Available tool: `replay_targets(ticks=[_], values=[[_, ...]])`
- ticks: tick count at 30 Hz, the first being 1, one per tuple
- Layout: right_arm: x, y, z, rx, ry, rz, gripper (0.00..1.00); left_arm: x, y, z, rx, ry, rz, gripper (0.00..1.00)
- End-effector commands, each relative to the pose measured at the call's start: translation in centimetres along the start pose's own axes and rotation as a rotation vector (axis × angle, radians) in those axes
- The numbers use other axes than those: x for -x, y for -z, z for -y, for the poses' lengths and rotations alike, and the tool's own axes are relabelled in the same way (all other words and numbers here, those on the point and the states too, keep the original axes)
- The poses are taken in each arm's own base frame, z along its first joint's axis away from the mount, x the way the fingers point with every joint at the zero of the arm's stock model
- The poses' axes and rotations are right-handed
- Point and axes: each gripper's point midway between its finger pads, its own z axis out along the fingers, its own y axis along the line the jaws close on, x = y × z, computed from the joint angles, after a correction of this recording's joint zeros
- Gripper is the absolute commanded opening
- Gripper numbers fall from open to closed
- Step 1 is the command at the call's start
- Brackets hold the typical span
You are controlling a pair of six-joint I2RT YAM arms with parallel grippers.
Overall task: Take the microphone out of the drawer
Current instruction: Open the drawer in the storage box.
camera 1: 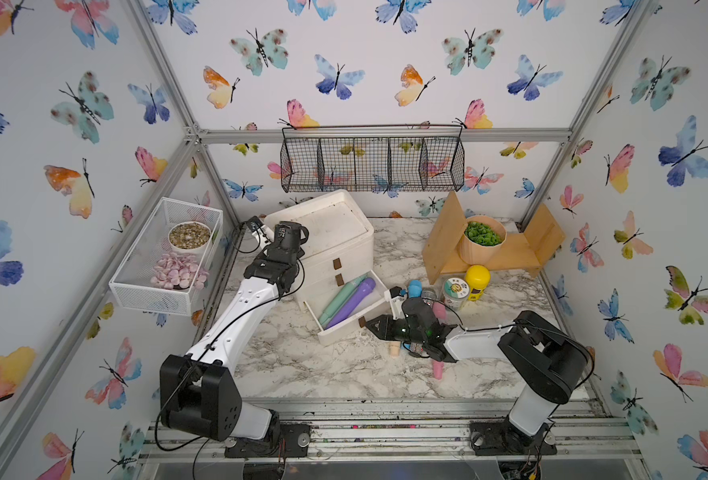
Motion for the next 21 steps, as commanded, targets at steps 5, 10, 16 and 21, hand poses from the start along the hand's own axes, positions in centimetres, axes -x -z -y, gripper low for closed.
replay_targets(ticks=[5, 10, 16, 21], values=[[1.6, 2.8, -0.7, -0.096, 0.015, 0.042, 0.41, -1.0, -1.6, 2.6, -0.095, 0.069, -0.014, 0.26], [5.8, 4.3, -2.0, -0.250, 0.003, 0.102, 0.48, -0.8, -1.2, 2.7, -0.110, 0.028, -0.013, 0.27], [9.2, 2.3, -3.3, -0.403, -0.083, 0.050, 0.51, -0.8, -0.7, 2.8, -0.147, 0.010, -0.005, 0.28], [10.0, -0.3, -3.5, -0.422, -0.163, 0.029, 0.51, -1.3, -0.7, 3.3, -0.167, -0.015, -0.027, 0.29]])
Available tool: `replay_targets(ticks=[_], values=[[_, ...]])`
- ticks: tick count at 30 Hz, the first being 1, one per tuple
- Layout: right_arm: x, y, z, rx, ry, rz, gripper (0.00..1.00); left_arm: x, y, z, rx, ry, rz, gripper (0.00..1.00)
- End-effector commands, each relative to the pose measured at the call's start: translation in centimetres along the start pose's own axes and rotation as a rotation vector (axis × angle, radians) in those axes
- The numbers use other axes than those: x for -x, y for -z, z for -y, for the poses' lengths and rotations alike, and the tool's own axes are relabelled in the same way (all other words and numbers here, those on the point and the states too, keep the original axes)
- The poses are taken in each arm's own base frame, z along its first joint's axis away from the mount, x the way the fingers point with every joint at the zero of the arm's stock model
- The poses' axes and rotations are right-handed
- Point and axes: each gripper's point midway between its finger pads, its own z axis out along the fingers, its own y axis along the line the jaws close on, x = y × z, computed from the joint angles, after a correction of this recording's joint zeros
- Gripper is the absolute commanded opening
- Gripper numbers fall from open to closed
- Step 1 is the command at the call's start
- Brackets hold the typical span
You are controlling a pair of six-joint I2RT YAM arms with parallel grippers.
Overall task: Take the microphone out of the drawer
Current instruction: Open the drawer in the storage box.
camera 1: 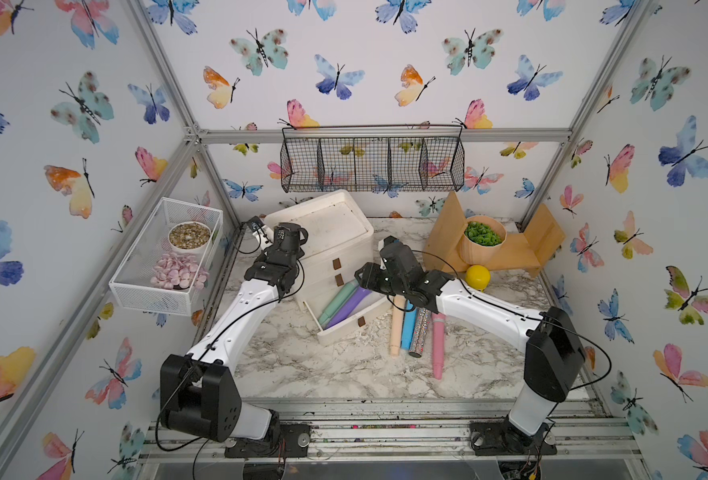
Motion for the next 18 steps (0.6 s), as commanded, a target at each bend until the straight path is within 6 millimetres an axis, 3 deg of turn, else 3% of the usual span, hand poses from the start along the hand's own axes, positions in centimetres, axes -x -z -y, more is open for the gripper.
replay_targets(ticks=[1, 18], values=[[-2.6, -1.9, 3.6, -0.163, -0.065, -0.091, 0.50, -1.6, -0.6, 3.2, -0.148, 0.008, -0.057, 0.30], [-5.3, -9.3, 8.1, -0.370, -0.151, -0.179, 0.51, -2.9, -1.2, 3.4, -0.171, -0.029, -0.084, 0.32]])
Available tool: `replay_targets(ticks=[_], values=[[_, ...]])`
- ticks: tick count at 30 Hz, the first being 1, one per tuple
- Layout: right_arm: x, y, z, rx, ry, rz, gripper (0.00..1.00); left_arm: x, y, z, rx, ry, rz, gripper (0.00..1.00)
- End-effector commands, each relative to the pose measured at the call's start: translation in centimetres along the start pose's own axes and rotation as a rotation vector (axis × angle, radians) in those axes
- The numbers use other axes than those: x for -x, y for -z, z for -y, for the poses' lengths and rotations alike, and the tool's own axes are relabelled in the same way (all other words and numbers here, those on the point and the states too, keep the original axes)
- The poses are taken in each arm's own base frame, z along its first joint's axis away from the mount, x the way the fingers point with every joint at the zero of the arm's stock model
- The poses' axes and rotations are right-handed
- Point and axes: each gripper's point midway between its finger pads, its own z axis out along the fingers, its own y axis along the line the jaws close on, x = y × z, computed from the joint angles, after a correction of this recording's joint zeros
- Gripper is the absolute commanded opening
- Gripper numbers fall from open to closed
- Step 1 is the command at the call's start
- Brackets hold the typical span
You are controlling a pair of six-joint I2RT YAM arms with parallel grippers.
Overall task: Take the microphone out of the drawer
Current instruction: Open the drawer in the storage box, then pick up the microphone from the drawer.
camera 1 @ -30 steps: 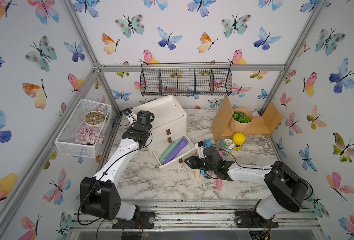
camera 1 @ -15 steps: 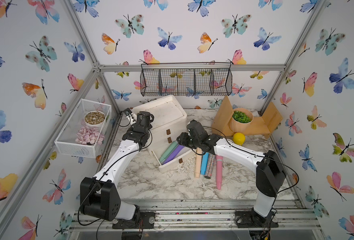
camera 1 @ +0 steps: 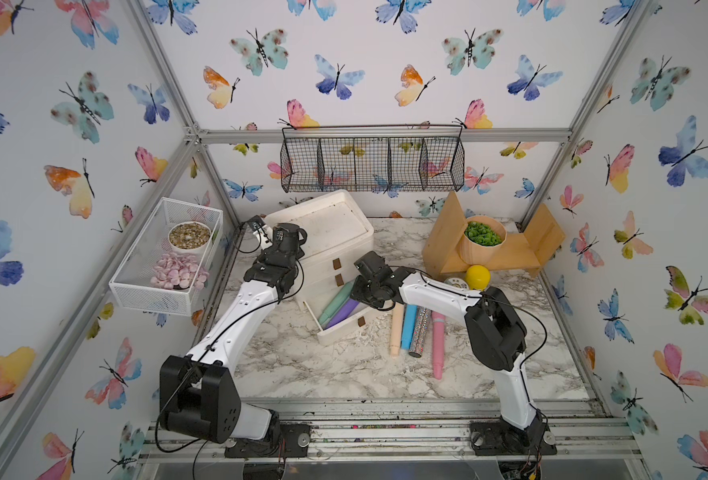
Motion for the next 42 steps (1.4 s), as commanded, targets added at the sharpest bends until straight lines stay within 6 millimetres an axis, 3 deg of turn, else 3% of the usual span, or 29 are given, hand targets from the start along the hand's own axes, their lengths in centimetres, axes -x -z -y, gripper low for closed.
replay_targets(ticks=[1, 15, 22, 32, 36, 42], values=[[-0.5, -1.4, 2.0, -0.119, -0.005, -0.010, 0.52, -2.9, -1.2, 3.2, -0.145, -0.007, -0.087, 0.32], [-0.6, -5.0, 4.8, -0.338, 0.007, -0.046, 0.53, -3.3, -1.3, 3.3, -0.154, 0.022, -0.097, 0.33], [-2.2, -7.9, 6.0, -0.314, -0.058, -0.078, 0.52, -3.4, -1.5, 3.5, -0.157, 0.011, -0.104, 0.34], [-2.5, -9.5, 6.0, -0.263, -0.082, -0.060, 0.50, -3.0, -1.4, 3.4, -0.149, -0.004, -0.098, 0.34], [-2.5, -9.1, 6.2, -0.256, -0.089, -0.053, 0.49, -2.9, -1.4, 3.2, -0.138, -0.013, -0.095, 0.34], [-0.6, -6.3, 4.6, -0.214, -0.072, 0.022, 0.43, -2.8, -1.7, 2.9, -0.116, -0.014, -0.087, 0.34]])
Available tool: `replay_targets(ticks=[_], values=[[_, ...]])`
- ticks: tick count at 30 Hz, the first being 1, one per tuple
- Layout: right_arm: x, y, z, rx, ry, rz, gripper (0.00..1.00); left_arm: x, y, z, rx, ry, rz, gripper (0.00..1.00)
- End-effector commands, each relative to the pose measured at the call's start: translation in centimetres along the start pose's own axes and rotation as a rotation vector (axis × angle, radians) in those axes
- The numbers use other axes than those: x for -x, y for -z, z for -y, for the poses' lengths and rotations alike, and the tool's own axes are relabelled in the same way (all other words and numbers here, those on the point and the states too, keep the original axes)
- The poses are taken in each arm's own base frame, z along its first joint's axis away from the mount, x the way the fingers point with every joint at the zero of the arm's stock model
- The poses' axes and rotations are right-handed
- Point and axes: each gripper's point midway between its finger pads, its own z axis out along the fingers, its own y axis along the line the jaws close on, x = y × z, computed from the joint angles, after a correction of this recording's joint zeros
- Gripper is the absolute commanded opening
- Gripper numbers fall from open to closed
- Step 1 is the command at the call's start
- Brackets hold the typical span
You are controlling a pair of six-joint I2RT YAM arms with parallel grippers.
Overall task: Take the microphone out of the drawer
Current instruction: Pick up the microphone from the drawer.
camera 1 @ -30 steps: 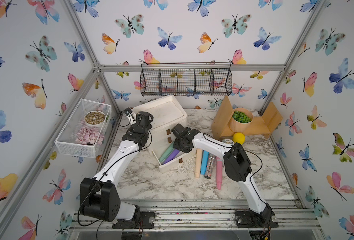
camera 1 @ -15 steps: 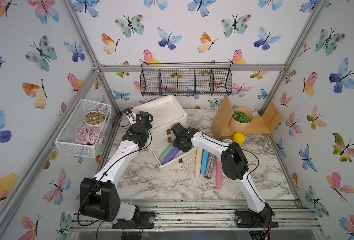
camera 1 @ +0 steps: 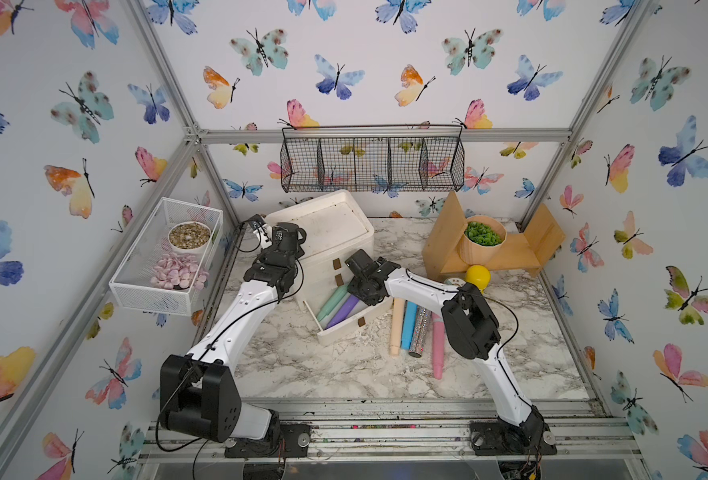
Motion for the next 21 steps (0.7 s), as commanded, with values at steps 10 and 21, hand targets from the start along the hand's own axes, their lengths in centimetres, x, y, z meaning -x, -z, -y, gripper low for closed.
replay_targets(ticks=[10, 21], values=[[0.0, 2.4, 1.0, 0.035, 0.084, 0.061, 0.41, -3.0, -2.0, 2.2, -0.081, -0.008, -0.099, 0.35], [0.1, 3.5, -1.2, 0.129, -0.060, 0.041, 0.37, -2.6, -1.5, 1.8, -0.074, -0.006, -0.086, 0.35]])
